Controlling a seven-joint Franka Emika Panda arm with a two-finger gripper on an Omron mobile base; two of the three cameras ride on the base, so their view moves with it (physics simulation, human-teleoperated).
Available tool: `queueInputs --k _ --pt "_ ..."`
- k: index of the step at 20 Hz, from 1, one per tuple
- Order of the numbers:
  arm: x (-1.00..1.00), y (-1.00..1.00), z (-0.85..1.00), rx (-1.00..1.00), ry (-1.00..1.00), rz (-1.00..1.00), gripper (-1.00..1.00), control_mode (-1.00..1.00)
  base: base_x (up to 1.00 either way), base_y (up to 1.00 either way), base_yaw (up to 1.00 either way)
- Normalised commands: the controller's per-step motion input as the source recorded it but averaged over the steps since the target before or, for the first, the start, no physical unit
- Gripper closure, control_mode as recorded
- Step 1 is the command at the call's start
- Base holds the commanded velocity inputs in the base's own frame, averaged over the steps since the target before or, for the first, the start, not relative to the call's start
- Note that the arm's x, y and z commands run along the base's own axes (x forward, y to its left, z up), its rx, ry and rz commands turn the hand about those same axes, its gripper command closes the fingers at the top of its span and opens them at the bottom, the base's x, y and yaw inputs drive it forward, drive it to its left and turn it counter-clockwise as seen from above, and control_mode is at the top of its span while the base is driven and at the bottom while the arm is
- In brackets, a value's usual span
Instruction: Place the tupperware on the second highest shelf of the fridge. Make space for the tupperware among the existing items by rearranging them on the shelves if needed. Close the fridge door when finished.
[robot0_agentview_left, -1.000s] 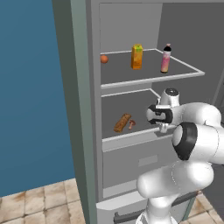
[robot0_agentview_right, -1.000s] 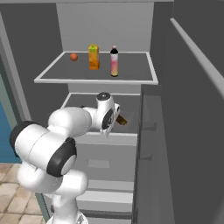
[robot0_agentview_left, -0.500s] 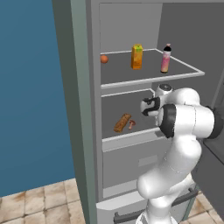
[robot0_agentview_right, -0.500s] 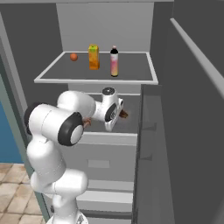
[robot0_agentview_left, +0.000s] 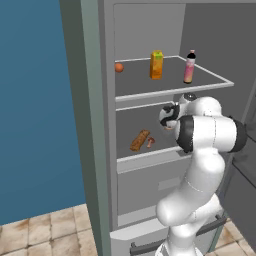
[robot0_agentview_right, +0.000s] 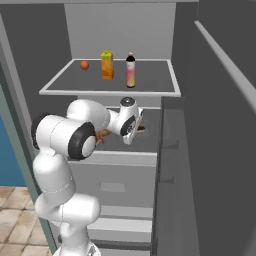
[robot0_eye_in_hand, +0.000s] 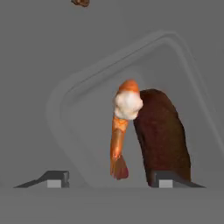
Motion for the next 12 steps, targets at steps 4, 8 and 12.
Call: queueInputs --k 4,8,12 --pt "-0.73 0.00 0.00 -0.02 -0.17 0.04 -1.00 -1.00 0.00 0.00 0.00" --pt "-0.98 0.01 0.35 -0.01 -0.17 0.10 -1.00 -1.00 0.00 0.00 0.00" --pt "-0.92 0.20 0.85 -0.01 -0.09 0.17 -1.00 -1.00 0.00 0.00 0.00"
